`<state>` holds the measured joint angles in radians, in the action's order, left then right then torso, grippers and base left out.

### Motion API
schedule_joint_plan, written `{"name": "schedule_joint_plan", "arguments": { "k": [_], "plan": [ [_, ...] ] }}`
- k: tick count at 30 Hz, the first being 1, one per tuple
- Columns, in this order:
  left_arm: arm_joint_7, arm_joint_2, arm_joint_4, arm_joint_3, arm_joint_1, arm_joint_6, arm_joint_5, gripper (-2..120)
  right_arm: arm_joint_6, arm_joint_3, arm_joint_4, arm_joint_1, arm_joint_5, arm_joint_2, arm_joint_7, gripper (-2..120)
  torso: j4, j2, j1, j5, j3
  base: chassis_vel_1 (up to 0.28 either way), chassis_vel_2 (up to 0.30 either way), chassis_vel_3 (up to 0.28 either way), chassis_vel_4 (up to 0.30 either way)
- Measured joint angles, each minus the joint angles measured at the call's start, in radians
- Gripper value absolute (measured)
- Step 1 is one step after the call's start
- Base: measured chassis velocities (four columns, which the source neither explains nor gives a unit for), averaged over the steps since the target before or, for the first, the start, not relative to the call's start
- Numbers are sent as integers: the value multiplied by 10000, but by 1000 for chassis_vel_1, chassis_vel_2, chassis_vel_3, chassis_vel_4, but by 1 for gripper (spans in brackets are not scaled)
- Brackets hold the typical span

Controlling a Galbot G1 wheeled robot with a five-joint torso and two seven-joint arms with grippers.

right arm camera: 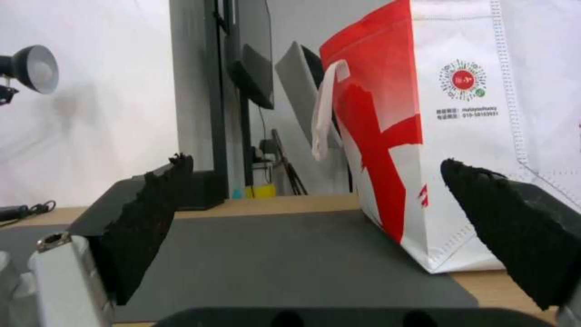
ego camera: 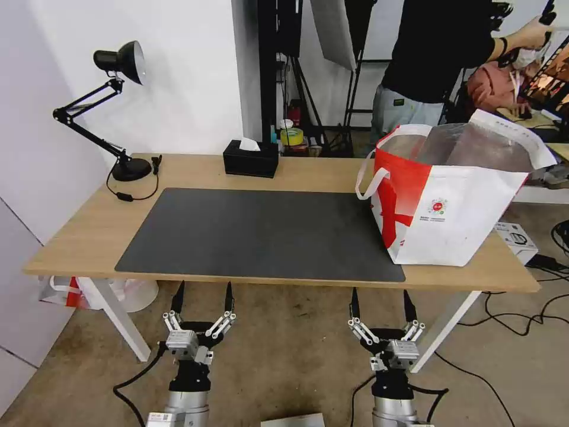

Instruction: Pick up the trash from the table and place it into the takeout bag.

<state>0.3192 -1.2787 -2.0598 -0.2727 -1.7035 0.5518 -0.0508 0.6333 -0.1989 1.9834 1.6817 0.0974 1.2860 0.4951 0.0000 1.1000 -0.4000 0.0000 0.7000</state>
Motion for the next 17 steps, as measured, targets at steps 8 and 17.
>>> {"name": "schedule_joint_plan", "arguments": {
  "k": [8, 17],
  "plan": [
    [1, 10, 0, 4, 5, -11, -13, 100, 0, 0, 0, 0, 0, 0, 0, 100, 0, 0, 0, 0, 0, 0, 0, 0, 0],
    [1, 15, 0, 7, 9, -18, -22, 100, 0, 0, 0, 0, 0, 0, 0, 100, 0, 0, 0, 0, 0, 0, 0, 0, 0]
  ]
}}
